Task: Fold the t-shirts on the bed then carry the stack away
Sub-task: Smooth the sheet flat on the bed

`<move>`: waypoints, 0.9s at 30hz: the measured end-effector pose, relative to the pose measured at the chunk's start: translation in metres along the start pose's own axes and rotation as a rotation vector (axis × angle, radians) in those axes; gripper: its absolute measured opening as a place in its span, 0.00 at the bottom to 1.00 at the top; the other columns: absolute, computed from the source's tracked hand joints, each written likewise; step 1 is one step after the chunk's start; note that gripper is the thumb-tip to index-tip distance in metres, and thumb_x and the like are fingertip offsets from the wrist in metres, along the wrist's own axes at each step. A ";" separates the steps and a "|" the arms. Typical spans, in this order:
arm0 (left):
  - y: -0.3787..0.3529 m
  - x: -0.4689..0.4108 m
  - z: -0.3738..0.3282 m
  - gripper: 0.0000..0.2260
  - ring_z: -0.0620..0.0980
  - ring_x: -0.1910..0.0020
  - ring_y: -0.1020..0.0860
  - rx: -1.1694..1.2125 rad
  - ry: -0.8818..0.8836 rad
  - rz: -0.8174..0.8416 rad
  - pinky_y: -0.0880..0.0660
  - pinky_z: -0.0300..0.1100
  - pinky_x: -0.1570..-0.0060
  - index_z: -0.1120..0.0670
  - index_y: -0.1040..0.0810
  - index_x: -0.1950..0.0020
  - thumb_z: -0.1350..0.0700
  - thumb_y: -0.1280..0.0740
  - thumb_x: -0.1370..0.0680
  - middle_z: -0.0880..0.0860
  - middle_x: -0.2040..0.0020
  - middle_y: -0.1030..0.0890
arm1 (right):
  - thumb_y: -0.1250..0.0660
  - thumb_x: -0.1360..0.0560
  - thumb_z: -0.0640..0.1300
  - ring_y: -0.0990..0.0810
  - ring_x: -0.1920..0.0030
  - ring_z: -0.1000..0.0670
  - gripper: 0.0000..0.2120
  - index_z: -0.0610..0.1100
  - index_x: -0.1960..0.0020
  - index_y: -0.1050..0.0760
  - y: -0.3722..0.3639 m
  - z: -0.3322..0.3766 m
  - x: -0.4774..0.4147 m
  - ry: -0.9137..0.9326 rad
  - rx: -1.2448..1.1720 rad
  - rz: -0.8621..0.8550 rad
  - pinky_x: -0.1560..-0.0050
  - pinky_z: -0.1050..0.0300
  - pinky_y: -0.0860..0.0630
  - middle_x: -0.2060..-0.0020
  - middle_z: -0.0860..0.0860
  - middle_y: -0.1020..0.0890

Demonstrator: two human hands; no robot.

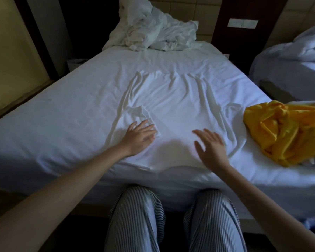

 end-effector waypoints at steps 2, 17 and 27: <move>-0.005 -0.022 -0.019 0.33 0.47 0.24 0.45 0.090 0.003 -0.017 0.52 0.44 0.30 0.49 0.26 0.34 0.35 0.56 0.27 0.47 0.27 0.33 | 0.47 0.24 0.52 0.31 0.32 0.39 0.23 0.44 0.34 0.27 0.013 -0.043 0.004 -0.235 0.083 -0.012 0.33 0.42 0.39 0.36 0.44 0.24; -0.086 -0.213 -0.240 0.13 0.57 0.43 0.23 0.555 0.102 0.130 0.29 0.45 0.45 0.60 0.22 0.44 0.52 0.37 0.21 0.59 0.44 0.20 | 0.48 0.25 0.46 0.28 0.39 0.37 0.22 0.36 0.38 0.28 0.004 -0.101 0.045 -0.607 0.051 -0.336 0.36 0.48 0.42 0.42 0.39 0.23; -0.091 -0.220 -0.240 0.09 0.57 0.45 0.24 0.590 0.263 -0.148 0.29 0.46 0.46 0.55 0.24 0.49 0.53 0.41 0.20 0.59 0.46 0.20 | 0.44 0.28 0.48 0.33 0.40 0.45 0.23 0.40 0.36 0.37 0.007 -0.103 0.044 -0.625 -0.025 -0.507 0.37 0.50 0.42 0.43 0.38 0.24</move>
Point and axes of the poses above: each hand's wrist, its own x-axis away from the middle knuckle, its own y-axis out of the back of the hand, z = x × y, the point moved 5 cm from there along -x, towards the middle knuckle
